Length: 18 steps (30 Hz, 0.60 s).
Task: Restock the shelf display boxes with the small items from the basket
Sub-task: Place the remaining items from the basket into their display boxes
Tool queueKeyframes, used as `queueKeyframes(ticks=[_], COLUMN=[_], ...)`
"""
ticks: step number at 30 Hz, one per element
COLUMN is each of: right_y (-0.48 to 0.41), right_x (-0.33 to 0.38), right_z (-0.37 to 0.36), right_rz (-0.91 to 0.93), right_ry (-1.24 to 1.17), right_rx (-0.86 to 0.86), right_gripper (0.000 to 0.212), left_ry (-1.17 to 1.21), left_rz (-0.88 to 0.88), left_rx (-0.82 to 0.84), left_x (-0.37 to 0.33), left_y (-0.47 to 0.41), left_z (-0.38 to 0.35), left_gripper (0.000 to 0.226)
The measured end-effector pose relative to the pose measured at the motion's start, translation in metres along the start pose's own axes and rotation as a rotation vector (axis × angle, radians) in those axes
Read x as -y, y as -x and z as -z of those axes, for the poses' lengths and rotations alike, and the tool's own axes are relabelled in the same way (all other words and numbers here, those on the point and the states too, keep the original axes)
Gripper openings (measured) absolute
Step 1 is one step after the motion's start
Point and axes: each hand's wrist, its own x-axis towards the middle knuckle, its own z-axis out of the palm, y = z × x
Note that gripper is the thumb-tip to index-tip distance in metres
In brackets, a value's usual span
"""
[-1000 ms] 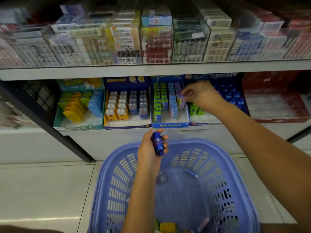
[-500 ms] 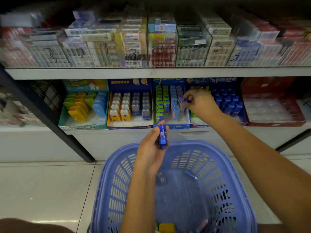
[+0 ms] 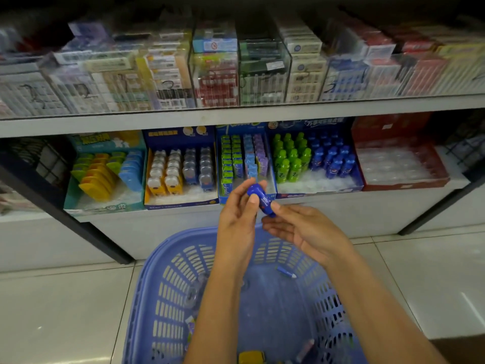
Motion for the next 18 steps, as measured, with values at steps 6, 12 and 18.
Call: queueKeyframes(ticks=[6,12,18], right_y=[-0.003,-0.011,-0.031], right_x=[0.033,0.055,0.085], right_z=[0.036,0.054,0.079], right_rz=[0.283,0.254,0.389], right_ry=[0.256,0.12,0.365], right_rx=[-0.113,-0.101,-0.231], right_gripper=[0.027,0.018,0.022], left_ry=[-0.223,-0.223,-0.645], left_rz=[0.056,0.079,-0.007], left_rx=[0.068,0.096,0.145], left_x=[-0.006,0.005,0.03], left_y=[-0.003,-0.014,-0.033], left_z=[-0.01,-0.029,-0.051], left_gripper=[0.018,0.025,0.039])
